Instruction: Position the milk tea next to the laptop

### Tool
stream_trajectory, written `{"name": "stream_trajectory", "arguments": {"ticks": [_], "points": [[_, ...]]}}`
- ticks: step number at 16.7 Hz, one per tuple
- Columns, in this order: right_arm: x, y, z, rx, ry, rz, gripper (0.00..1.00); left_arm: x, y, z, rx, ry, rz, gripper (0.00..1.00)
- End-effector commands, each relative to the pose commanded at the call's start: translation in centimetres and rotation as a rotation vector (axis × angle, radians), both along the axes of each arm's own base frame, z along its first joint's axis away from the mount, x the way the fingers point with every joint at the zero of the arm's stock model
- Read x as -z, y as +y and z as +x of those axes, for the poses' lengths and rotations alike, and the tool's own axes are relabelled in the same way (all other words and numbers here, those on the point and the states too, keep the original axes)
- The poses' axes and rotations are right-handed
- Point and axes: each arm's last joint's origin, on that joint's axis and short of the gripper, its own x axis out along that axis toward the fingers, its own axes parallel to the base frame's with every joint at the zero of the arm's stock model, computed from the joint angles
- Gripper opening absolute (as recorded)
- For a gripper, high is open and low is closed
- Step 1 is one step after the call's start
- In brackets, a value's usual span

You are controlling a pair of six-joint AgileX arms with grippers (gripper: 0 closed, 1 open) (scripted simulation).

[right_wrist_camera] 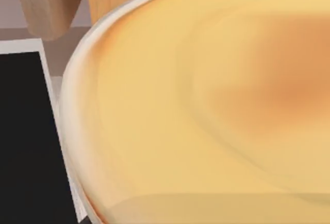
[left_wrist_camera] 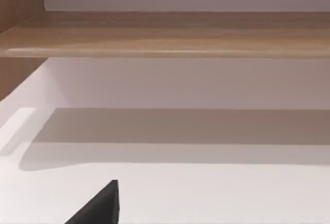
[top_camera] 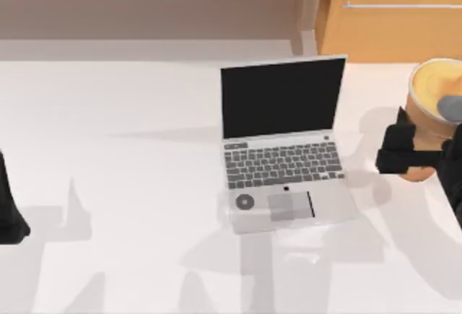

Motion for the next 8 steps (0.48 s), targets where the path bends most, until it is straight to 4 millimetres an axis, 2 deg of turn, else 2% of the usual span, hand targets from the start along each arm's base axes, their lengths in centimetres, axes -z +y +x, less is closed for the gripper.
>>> {"name": "stream_trajectory", "arguments": {"ticks": [3,8], "points": [[0.17,-0.24,-0.25,-0.002,-0.018,0.014,0.0,0.0,0.0,0.0,0.0,0.0,0.0,1.0],[0.6,0.45,-0.18,-0.017,-0.034,0.024,0.0,0.0,0.0,0.0,0.0,0.0,0.0,1.0]]}}
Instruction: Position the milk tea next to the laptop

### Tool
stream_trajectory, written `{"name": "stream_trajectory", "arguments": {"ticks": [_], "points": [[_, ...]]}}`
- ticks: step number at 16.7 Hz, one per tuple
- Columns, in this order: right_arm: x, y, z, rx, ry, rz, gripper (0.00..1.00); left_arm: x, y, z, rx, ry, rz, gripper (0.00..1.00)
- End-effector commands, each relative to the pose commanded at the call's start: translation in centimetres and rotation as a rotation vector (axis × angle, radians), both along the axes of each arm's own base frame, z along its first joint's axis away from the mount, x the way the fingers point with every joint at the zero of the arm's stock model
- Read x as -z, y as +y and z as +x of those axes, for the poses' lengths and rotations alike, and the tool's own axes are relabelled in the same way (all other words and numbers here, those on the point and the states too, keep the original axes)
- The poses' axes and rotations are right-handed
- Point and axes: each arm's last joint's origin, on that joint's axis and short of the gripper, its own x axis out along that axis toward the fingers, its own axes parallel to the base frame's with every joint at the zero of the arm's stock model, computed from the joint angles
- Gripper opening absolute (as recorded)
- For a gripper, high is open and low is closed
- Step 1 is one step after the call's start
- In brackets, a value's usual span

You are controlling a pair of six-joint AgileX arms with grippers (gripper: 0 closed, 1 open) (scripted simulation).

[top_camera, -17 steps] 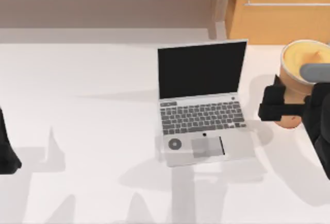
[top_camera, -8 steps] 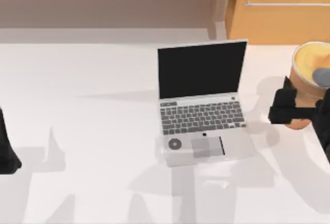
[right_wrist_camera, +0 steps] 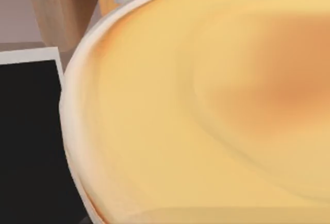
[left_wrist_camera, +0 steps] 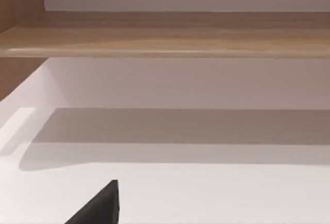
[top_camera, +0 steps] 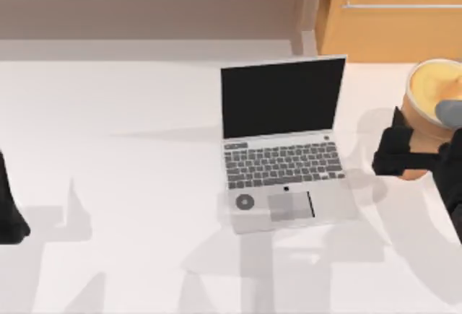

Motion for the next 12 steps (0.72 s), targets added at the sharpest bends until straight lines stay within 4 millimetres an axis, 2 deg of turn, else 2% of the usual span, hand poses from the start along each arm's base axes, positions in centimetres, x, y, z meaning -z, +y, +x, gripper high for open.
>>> {"name": "stream_trajectory", "arguments": {"ticks": [6,9,12], "points": [[1.4,1.1,0.6,0.0,0.035,-0.024,0.0,0.0,0.0,0.0,0.0,0.0,0.0,1.0],[2.3,1.1,0.8,0.005,0.073,-0.046,0.0,0.0,0.0,0.0,0.0,0.0,0.0,1.0],[2.3,1.1,0.8,0.005,0.073,-0.046,0.0,0.0,0.0,0.0,0.0,0.0,0.0,1.0]]}}
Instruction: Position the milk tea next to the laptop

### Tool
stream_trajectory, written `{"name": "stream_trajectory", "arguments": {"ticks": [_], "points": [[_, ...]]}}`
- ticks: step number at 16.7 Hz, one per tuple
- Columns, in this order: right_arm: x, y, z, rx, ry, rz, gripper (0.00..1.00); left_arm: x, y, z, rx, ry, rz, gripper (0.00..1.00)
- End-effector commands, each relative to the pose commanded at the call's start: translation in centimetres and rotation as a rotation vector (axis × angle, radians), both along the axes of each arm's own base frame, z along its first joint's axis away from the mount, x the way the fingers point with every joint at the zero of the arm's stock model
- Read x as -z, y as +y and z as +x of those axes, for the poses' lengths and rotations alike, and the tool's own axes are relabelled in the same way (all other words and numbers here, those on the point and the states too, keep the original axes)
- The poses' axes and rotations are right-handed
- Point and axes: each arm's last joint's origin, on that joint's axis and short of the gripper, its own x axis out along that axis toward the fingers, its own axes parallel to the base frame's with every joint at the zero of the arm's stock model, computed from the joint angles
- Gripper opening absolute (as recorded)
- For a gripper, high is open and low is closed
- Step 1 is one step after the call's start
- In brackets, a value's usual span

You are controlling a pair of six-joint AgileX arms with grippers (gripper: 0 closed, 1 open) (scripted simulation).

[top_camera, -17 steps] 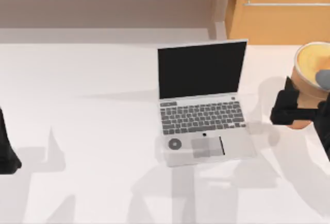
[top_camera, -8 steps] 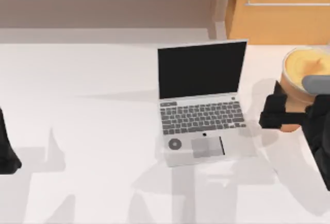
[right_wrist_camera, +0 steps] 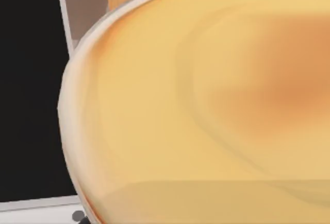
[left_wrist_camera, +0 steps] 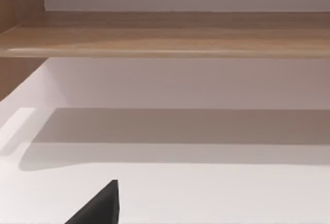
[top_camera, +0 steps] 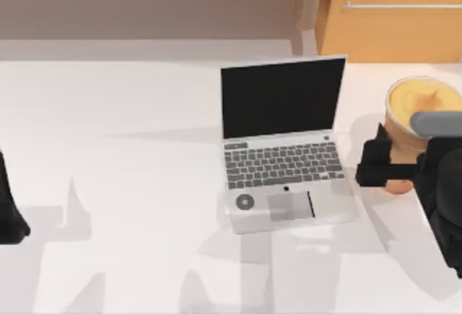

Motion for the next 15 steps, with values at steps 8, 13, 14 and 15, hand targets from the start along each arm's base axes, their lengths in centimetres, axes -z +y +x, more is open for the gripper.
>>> {"name": "stream_trajectory", "arguments": {"ticks": [8,13,14,15], "points": [[0.0,0.0,0.0,0.0,0.0,0.0,0.53,0.0,0.0,0.0,0.0,0.0,0.0,1.0],[0.0,0.0,0.0,0.0,0.0,0.0,0.9,0.0,0.0,0.0,0.0,0.0,0.0,1.0],[0.0,0.0,0.0,0.0,0.0,0.0,0.98,0.0,0.0,0.0,0.0,0.0,0.0,1.0],[0.0,0.0,0.0,0.0,0.0,0.0,1.0,0.0,0.0,0.0,0.0,0.0,0.0,1.0]]}}
